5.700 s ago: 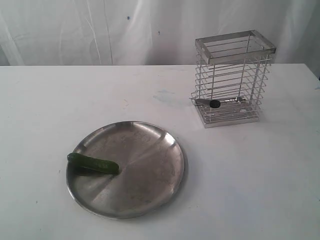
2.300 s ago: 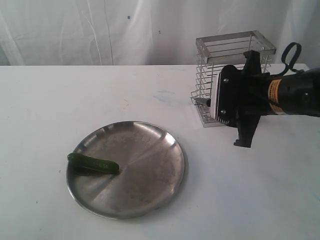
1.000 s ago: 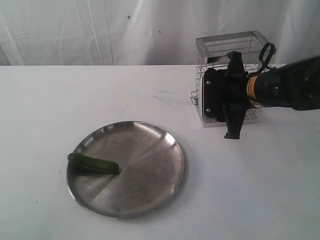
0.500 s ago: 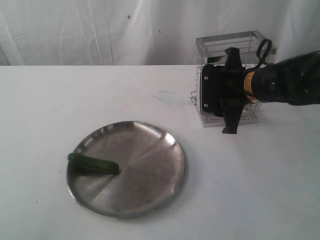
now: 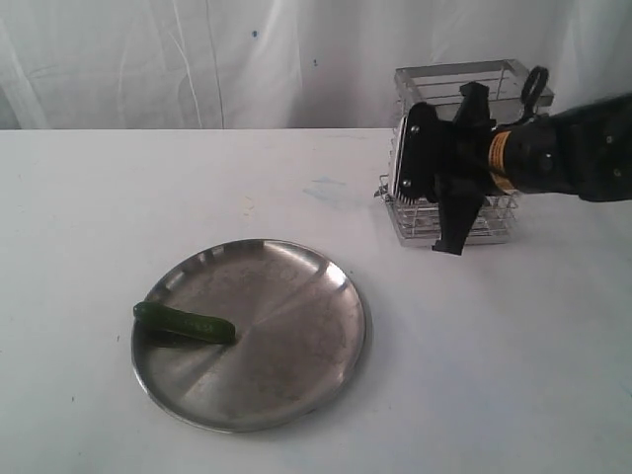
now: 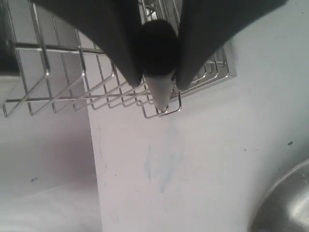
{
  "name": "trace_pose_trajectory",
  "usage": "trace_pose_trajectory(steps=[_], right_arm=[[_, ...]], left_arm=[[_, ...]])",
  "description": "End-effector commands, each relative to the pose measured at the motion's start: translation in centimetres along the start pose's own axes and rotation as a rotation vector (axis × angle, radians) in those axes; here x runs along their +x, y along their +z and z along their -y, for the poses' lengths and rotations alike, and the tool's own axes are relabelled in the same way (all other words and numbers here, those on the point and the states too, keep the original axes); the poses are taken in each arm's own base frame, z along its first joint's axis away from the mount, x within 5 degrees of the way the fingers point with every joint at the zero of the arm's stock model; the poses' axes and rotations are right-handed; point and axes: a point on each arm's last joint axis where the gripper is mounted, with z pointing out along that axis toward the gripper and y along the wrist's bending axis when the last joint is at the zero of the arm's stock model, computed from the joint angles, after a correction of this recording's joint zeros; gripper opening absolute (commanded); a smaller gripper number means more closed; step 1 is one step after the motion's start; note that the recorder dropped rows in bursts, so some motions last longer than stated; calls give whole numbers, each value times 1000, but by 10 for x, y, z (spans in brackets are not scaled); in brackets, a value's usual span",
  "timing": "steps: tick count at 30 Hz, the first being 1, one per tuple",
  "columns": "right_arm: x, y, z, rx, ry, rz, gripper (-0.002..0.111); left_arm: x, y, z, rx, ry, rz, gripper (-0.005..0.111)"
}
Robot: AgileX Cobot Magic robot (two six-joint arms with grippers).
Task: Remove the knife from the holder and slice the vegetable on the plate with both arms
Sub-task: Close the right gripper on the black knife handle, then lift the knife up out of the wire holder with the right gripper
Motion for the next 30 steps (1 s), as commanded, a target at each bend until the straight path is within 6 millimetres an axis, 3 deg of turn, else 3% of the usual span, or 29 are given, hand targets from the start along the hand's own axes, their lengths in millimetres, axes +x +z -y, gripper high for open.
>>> trace_pose_trajectory(steps=[1,3,7,30], right_arm=[[-16,-33,24,120,224,36,1],[-24,-50,31,156,323,76,1],[-25,-54,32,165,422,87,1],[-7,-16,8,35,543,21,1]], left_arm=[[2,0,0,-1,-10,-4,0],[2,0,0,-1,-10,-4,0],[2,0,0,-1,-10,-4,0],[2,0,0,-1,-10,-4,0]])
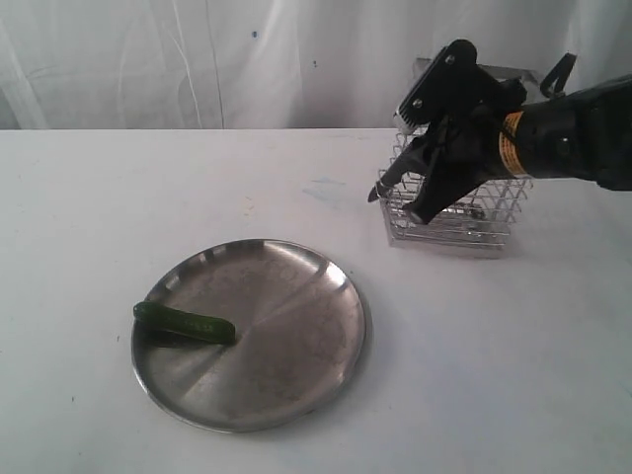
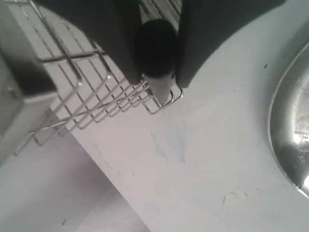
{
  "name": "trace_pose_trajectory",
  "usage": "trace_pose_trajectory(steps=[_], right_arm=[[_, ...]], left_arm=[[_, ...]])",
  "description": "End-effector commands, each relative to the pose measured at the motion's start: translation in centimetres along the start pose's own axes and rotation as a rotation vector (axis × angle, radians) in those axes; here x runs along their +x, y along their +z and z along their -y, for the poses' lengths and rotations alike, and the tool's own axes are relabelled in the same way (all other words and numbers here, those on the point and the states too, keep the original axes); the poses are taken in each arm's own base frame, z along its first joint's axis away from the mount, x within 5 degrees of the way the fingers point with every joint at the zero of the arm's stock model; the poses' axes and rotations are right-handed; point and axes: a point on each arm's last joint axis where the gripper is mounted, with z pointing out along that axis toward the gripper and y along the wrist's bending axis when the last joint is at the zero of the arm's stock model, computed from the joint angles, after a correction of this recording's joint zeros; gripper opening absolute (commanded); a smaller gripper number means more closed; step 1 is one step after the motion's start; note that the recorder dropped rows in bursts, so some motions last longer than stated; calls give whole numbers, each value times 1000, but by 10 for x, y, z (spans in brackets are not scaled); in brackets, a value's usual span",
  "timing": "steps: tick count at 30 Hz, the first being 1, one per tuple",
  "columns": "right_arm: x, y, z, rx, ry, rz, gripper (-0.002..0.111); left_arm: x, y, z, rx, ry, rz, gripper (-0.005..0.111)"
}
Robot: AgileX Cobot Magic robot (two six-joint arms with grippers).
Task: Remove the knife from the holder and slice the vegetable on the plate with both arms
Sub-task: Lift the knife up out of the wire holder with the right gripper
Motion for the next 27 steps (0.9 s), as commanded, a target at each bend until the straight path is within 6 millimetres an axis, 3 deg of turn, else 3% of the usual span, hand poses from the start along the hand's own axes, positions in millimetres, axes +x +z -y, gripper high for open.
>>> trace_pose_trajectory(steps=[1,8,23,27], right_arm=[[6,5,-1,-1,25,-21,1],[7,7,-2,-7,27,-26,1],[-2,-2,-5,-54,246,18,0],[6,-1,-11,-76,268,-3,0]], left_arm=[[2,0,0,-1,-10,-4,0],[2,0,0,-1,-10,-4,0],[2,0,0,-1,-10,-4,0],[2,0,0,-1,-10,-4,0]])
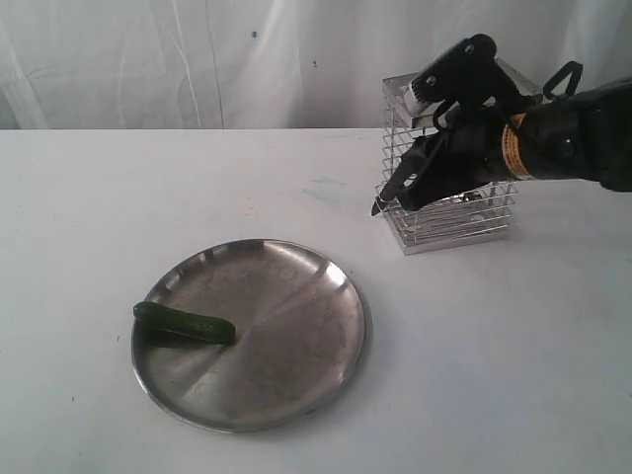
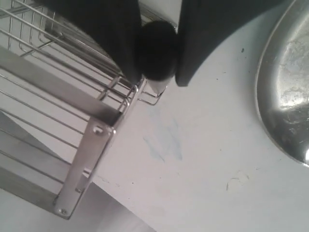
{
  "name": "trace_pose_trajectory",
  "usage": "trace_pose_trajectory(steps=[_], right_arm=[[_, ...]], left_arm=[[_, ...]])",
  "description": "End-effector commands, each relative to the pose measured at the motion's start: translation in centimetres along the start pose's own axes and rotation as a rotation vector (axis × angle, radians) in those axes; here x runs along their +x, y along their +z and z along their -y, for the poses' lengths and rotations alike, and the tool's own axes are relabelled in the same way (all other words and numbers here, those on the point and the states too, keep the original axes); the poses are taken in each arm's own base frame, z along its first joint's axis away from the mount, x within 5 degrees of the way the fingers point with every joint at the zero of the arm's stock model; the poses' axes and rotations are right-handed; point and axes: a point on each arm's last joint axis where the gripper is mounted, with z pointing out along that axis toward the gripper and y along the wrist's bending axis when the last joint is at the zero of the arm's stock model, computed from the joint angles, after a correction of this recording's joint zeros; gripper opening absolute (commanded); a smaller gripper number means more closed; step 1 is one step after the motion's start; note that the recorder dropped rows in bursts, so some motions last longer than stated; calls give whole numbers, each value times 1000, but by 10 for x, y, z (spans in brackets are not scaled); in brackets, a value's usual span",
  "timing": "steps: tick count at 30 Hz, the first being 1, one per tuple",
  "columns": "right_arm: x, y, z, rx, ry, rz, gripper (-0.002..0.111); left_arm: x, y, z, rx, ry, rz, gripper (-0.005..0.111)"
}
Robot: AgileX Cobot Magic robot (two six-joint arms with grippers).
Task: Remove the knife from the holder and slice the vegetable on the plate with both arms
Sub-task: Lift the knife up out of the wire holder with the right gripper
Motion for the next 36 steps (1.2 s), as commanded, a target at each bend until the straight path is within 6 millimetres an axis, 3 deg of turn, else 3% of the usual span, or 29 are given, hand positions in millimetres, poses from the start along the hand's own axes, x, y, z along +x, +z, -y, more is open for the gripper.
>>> trace_pose_trajectory(steps=[1,9,11,17,24,36], right_arm=[[8,-2,-7,-44,40,-14,0],[-2,-18,-2,23,34,23,0],[-7,-24,-3,24,108,43,0],[-7,-23,-8,-41,224,44,0],[-9,-26,-8,-39,225,53,0],[-27,-60,-8,-5,199,147,0]], left_arm=[[2,0,0,-1,-10,-4,0],[2,0,0,-1,-10,-4,0],[2,0,0,-1,-10,-4,0],[2,0,0,-1,-10,-4,0],[2,0,0,-1,-10,-4,0],[2,0,0,-1,-10,-4,0]])
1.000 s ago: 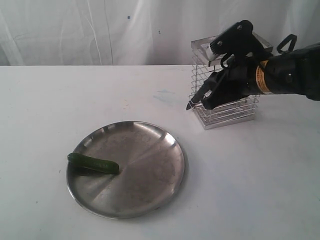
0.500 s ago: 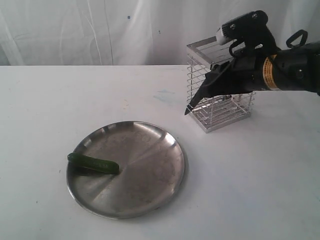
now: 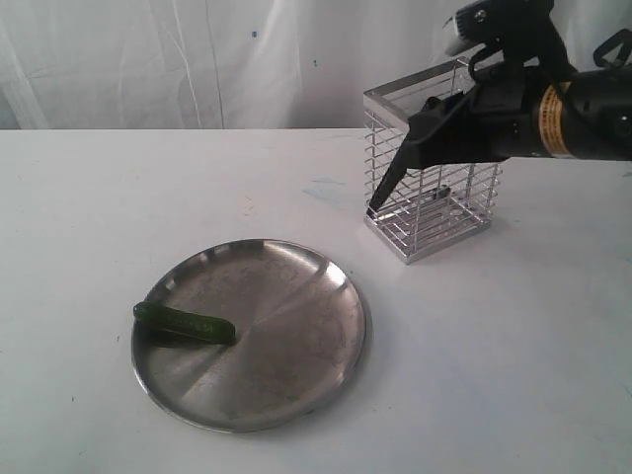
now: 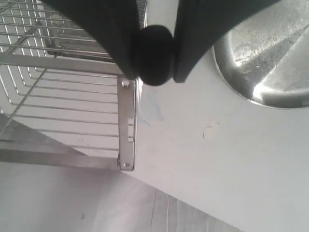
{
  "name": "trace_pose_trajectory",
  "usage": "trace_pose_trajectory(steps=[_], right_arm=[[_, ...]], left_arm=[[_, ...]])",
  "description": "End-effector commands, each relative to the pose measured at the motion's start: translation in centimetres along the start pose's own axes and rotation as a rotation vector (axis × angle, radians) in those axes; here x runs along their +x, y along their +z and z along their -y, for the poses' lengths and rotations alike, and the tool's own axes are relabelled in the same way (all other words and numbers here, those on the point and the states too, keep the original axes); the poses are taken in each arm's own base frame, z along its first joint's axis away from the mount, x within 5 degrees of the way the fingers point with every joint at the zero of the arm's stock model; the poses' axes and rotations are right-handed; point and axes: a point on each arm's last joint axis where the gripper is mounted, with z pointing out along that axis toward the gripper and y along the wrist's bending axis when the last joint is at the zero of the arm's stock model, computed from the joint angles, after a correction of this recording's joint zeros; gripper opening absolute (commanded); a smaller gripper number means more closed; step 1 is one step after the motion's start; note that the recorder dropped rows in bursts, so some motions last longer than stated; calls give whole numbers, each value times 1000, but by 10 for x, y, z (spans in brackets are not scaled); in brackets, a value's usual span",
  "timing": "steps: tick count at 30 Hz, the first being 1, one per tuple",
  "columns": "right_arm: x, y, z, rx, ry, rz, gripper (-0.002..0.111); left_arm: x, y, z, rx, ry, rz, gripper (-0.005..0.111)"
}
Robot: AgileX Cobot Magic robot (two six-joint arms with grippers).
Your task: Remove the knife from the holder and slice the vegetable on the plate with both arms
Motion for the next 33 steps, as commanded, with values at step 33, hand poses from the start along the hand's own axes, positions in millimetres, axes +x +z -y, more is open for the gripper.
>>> trace_pose_trajectory(steps=[33], right_arm=[[-29,-116,-67,-435,81,262,0]], left_arm=[[2,0,0,-1,-10,-4,0]])
